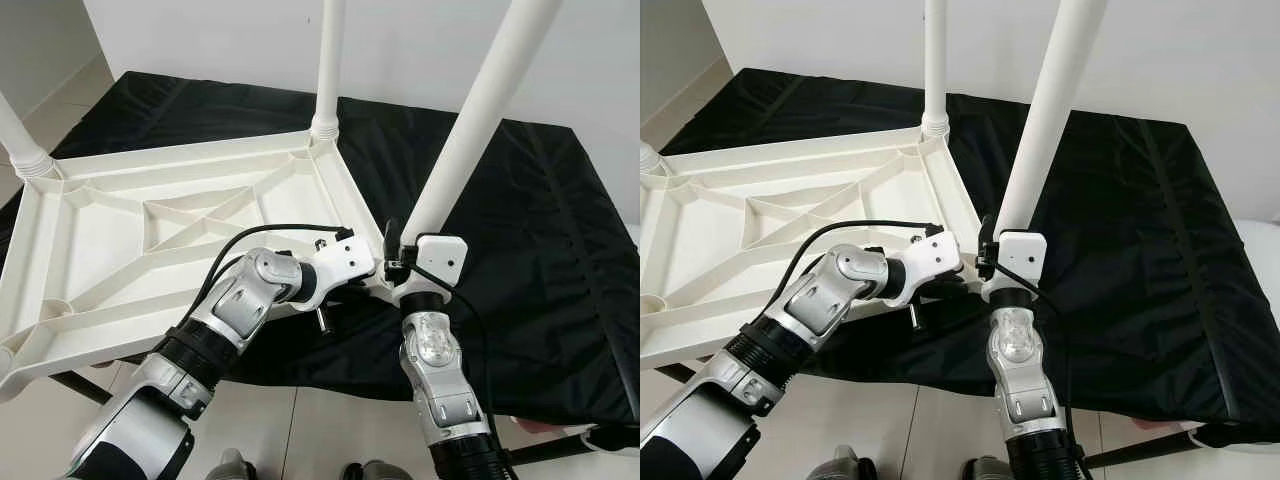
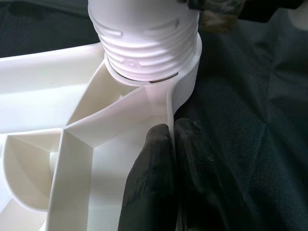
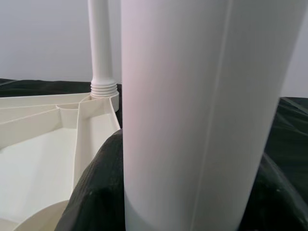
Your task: Building children table
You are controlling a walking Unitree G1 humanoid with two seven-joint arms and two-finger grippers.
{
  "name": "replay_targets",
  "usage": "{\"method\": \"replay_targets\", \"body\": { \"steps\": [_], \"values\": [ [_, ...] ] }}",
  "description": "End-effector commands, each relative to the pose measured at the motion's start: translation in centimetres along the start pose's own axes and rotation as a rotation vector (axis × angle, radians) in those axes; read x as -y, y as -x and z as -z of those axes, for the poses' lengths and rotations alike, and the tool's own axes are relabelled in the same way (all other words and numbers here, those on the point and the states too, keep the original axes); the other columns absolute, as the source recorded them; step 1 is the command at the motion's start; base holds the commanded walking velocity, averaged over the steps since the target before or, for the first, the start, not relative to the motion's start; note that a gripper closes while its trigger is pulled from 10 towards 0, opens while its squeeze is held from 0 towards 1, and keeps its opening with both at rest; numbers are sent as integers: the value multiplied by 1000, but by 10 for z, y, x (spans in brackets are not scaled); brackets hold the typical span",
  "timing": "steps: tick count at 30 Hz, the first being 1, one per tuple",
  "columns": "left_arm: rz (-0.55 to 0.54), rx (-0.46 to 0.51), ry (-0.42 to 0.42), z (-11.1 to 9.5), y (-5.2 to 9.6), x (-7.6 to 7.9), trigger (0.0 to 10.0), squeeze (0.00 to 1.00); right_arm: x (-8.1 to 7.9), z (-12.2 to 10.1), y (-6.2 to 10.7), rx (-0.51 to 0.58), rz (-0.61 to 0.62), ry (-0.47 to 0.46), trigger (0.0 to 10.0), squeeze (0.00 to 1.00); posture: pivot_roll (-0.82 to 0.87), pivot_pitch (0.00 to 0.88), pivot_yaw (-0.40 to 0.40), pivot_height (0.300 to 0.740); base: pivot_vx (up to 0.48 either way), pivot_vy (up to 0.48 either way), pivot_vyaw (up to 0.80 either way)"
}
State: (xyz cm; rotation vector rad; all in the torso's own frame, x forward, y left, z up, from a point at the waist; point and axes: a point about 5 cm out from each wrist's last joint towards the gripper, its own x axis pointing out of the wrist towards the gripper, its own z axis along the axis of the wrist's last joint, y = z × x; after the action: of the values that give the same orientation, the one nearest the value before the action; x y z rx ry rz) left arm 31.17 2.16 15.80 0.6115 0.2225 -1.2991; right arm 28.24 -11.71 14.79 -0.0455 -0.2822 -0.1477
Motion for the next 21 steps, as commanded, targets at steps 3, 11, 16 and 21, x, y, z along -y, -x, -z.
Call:
{"method": "replay_targets", "body": {
  "steps": [3,11,16,21],
  "values": [
    [10,68,-80,-23,12,-8,10000,0,30,43,15,-255,257,40,10000,0,-47,48,-7,740,0,0,0],
    [10,69,-81,-23,12,-7,10000,0,30,44,16,-247,250,45,10000,0,-49,44,-10,740,0,0,0],
    [10,70,-82,-23,11,-8,10000,0,30,44,18,-245,247,57,10000,0,-51,42,-11,740,0,0,0],
    [10,73,-85,-24,11,-8,10000,0,31,48,21,-259,230,54,10000,0,-53,43,-9,740,0,0,0]
  ]
}}
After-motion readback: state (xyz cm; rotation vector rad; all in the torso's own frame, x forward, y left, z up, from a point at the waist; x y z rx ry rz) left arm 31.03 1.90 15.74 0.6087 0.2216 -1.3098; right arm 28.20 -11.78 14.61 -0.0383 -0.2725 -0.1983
